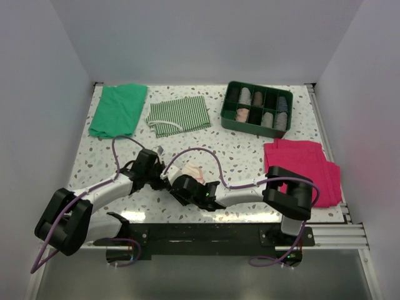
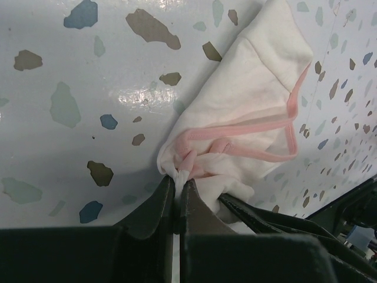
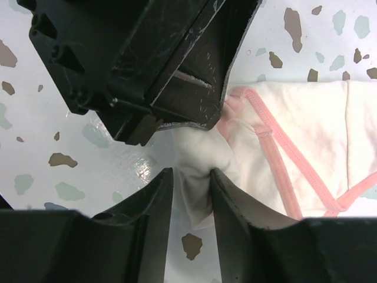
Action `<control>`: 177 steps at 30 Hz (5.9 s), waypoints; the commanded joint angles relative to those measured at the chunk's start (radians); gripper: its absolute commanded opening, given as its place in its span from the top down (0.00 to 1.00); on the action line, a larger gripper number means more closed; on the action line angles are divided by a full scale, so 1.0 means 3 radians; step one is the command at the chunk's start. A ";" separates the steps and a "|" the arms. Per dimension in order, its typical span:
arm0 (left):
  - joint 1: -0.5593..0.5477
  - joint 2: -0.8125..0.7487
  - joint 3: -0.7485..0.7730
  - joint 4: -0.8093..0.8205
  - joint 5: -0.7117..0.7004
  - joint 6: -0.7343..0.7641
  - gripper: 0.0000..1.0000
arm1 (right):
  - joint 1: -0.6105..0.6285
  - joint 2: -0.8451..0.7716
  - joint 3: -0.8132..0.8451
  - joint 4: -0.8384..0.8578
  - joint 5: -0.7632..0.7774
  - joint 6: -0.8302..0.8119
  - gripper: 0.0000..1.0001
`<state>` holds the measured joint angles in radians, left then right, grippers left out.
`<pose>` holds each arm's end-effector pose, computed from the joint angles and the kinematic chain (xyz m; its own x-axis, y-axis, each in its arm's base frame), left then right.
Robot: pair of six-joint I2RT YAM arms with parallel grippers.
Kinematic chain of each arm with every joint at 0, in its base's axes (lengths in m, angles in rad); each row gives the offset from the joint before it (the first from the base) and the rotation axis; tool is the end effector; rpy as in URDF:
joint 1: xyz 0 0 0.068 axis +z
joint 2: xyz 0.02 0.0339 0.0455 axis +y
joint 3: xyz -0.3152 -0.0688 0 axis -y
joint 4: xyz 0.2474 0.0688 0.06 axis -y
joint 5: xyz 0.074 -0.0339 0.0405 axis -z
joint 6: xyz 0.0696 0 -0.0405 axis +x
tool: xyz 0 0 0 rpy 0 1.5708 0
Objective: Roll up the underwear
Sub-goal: Roll the underwear to the center of the board.
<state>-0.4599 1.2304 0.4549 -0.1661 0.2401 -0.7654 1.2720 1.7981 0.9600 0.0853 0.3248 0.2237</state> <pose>0.1869 -0.1110 0.1658 -0.9080 -0.3012 -0.2912 -0.1006 0.8315 -0.5464 0.1399 0.3788 0.1811 -0.3820 -0.5259 -0.7600 -0.7717 0.6340 -0.0508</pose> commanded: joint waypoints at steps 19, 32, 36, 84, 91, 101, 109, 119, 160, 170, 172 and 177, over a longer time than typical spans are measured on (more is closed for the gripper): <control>0.0040 0.0015 0.0053 0.0063 0.0048 0.0148 1.00 | -0.0011 -0.0195 0.0210 -0.0484 -0.0096 0.0006 0.51; 0.0040 0.0010 0.0023 0.0068 0.0059 0.0138 1.00 | -0.0011 -0.0134 0.0318 -0.0479 0.0068 -0.0030 0.49; 0.0040 0.0010 0.0023 0.0078 0.0059 0.0138 1.00 | -0.0011 -0.0078 0.0359 -0.0483 0.0078 -0.0055 0.48; 0.0040 -0.0282 0.0023 0.0722 0.0564 0.0148 0.43 | -0.0814 -0.1147 -0.2309 0.2026 -0.1170 0.2464 1.00; 0.0030 -0.0052 -0.0105 0.1300 0.1239 0.0266 0.42 | -0.1116 -0.0835 -0.2346 0.2252 -0.1624 0.2767 1.00; 0.0024 0.0418 -0.0325 0.1954 0.1362 0.0368 0.40 | -0.1356 -0.0676 -0.2050 0.1665 -0.1957 0.2788 1.00; 0.0019 0.0954 -0.0269 0.2496 0.1465 0.0450 0.40 | -0.1387 -0.0676 -0.1968 0.1511 -0.2008 0.2701 1.00; 0.0024 0.1461 -0.0264 0.3013 0.1608 0.0404 0.50 | -0.1392 -0.0691 -0.1830 0.1342 -0.2029 0.2563 1.00; -0.0477 0.0950 0.0457 0.0866 0.0422 0.0302 1.00 | -0.0078 -0.1203 -0.0275 -0.1174 0.0313 0.0691 0.45; -0.0477 0.0961 0.0529 0.0825 0.0447 0.0307 1.00 | 0.0081 -0.0891 -0.0015 -0.1189 0.0385 0.0364 0.45; -0.0477 0.0950 0.0539 0.0804 0.0457 0.0317 1.00 | 0.0091 -0.0830 0.0047 -0.1225 0.0461 0.0318 0.45; -0.0477 0.0940 0.0565 0.0784 0.0488 0.0332 1.00 | 0.0106 -0.0635 0.0119 -0.1261 0.0645 0.0175 0.45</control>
<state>-0.5968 1.5108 0.5922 0.0868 0.3859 -0.6720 1.2961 1.5833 0.9512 -0.3000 0.4385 0.3298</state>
